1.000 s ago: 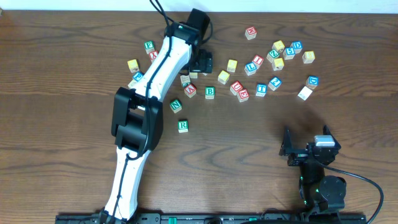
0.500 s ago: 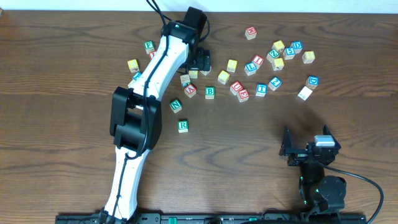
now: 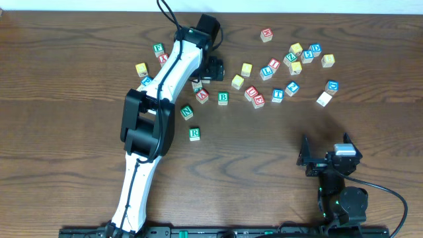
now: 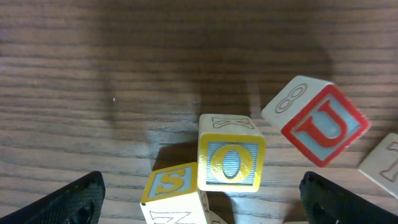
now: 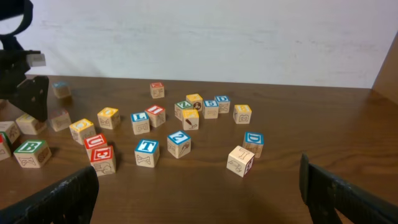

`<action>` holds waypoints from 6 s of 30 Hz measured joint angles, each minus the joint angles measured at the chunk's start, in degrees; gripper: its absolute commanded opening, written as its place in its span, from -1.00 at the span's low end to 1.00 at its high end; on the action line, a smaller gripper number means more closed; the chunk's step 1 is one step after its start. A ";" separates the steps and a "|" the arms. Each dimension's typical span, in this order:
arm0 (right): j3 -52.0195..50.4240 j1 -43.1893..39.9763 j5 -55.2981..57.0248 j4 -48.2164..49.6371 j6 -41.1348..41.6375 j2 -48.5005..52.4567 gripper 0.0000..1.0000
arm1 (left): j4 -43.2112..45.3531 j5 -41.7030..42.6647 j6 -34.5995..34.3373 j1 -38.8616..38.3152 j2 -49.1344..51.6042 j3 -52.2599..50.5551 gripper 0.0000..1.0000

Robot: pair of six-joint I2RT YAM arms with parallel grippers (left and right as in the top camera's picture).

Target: Spell out ROBOT

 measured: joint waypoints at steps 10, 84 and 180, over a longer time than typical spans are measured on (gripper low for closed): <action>0.00 0.00 0.00 0.00 0.00 0.00 0.99 | 0.24 0.04 -0.02 0.00 0.42 -0.02 0.56; 0.00 0.00 0.00 0.00 -0.02 0.00 0.99 | 9.55 0.04 3.10 0.00 0.59 -4.20 -0.10; 0.00 0.00 0.00 0.02 -0.02 0.00 0.98 | 21.46 -0.04 -12.72 -17.27 -51.21 -58.64 -0.85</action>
